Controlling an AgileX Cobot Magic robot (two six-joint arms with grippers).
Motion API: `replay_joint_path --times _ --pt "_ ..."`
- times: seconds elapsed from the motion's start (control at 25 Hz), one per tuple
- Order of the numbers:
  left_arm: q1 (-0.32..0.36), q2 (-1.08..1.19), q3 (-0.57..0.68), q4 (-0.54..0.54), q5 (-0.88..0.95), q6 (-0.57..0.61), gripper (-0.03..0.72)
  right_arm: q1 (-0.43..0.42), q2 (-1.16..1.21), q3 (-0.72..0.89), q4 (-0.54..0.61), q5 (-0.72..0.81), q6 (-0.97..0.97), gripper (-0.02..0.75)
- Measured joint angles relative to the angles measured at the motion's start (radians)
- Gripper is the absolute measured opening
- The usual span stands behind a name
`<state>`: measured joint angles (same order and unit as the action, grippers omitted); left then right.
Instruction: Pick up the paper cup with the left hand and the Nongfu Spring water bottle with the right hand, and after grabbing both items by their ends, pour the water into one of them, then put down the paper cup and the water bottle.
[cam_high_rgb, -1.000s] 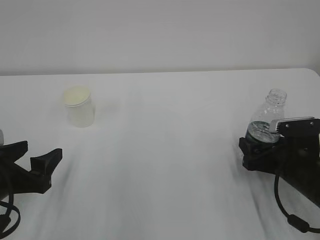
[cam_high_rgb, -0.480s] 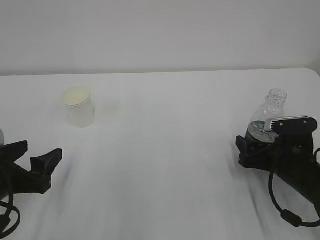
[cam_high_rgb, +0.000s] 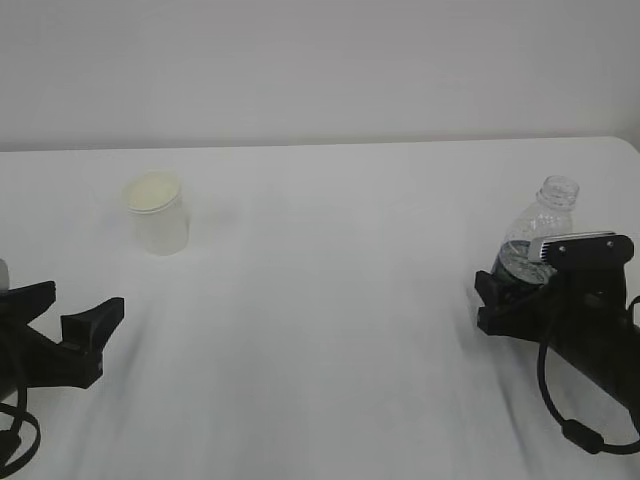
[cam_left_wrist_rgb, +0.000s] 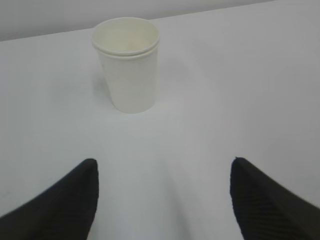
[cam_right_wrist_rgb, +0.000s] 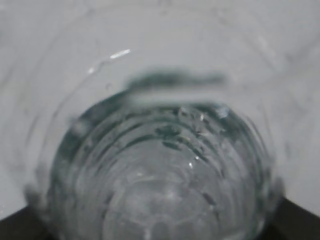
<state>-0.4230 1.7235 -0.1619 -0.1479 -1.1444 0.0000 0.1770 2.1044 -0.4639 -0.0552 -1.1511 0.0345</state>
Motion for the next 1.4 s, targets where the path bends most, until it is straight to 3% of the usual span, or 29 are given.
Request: replay_joint_path --times 0.52,1.4 --pt "0.000 0.000 0.000 -0.015 0.000 0.027 0.588 0.000 -0.007 0.005 -0.030 0.002 -0.035 0.456" --pt "0.000 0.000 0.000 -0.019 0.000 0.028 0.587 0.000 -0.257 0.123 -0.069 0.028 -0.063 0.452"
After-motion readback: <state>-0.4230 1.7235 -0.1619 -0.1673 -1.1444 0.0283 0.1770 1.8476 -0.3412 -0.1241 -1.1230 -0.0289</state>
